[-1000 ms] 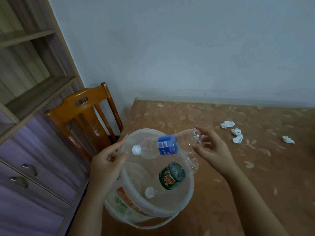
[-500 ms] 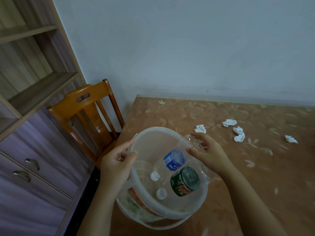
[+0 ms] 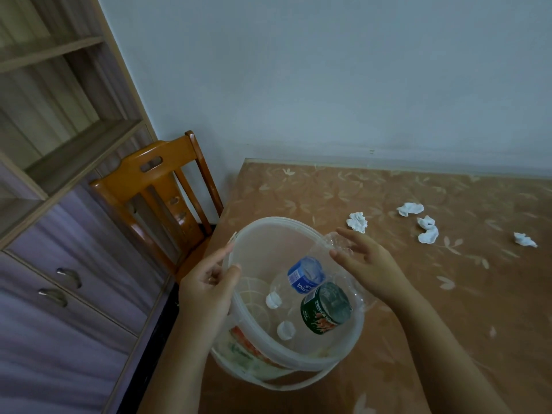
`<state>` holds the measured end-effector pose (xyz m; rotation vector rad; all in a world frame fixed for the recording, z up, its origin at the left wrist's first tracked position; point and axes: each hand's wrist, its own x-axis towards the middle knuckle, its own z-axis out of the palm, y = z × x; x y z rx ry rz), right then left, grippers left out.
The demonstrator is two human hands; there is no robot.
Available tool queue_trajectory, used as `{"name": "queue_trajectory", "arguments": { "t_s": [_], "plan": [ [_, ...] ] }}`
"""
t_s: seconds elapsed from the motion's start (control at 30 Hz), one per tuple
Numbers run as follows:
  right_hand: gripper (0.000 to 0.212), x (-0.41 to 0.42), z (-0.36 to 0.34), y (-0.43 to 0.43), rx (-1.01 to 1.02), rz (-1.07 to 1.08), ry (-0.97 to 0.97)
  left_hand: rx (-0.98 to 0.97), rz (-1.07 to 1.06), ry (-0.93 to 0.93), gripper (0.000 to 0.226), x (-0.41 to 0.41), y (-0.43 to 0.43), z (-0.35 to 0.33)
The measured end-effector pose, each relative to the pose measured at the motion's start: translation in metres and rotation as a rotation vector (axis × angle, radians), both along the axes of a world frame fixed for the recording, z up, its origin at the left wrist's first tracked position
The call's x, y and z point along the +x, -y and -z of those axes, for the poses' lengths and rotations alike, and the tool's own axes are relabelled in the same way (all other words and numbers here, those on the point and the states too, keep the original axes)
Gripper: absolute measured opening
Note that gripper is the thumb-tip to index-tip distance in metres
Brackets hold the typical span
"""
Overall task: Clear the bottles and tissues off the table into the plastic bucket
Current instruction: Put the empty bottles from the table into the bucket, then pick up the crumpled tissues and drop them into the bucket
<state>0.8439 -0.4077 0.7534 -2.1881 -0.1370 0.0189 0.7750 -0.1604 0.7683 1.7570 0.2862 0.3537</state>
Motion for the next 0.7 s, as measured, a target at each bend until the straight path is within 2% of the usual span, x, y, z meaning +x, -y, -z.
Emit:
{"name": "queue_trajectory", "arguments": {
  "t_s": [0.13,0.37,0.5,0.6,0.7],
  "plan": [
    [0.054,-0.002,0.003,-0.001,0.060,-0.022,0.017,-0.020,-0.146,-0.011,0.048,-0.011,0.001,0.005],
    [0.076,-0.022,0.013,-0.016,0.241,-0.012,-0.046,-0.096,-0.422,-0.006,0.040,-0.038,-0.026,0.019],
    [0.063,-0.045,0.022,-0.049,0.346,-0.006,-0.129,-0.151,-0.482,0.014,0.041,-0.061,-0.053,0.021],
    [0.063,-0.066,0.023,-0.087,0.428,-0.061,-0.185,-0.187,-0.507,0.036,0.036,-0.077,-0.080,0.024],
    [0.034,-0.089,0.023,-0.133,0.503,-0.085,-0.158,-0.223,-0.507,0.049,0.039,-0.093,-0.115,0.028]
  ]
}}
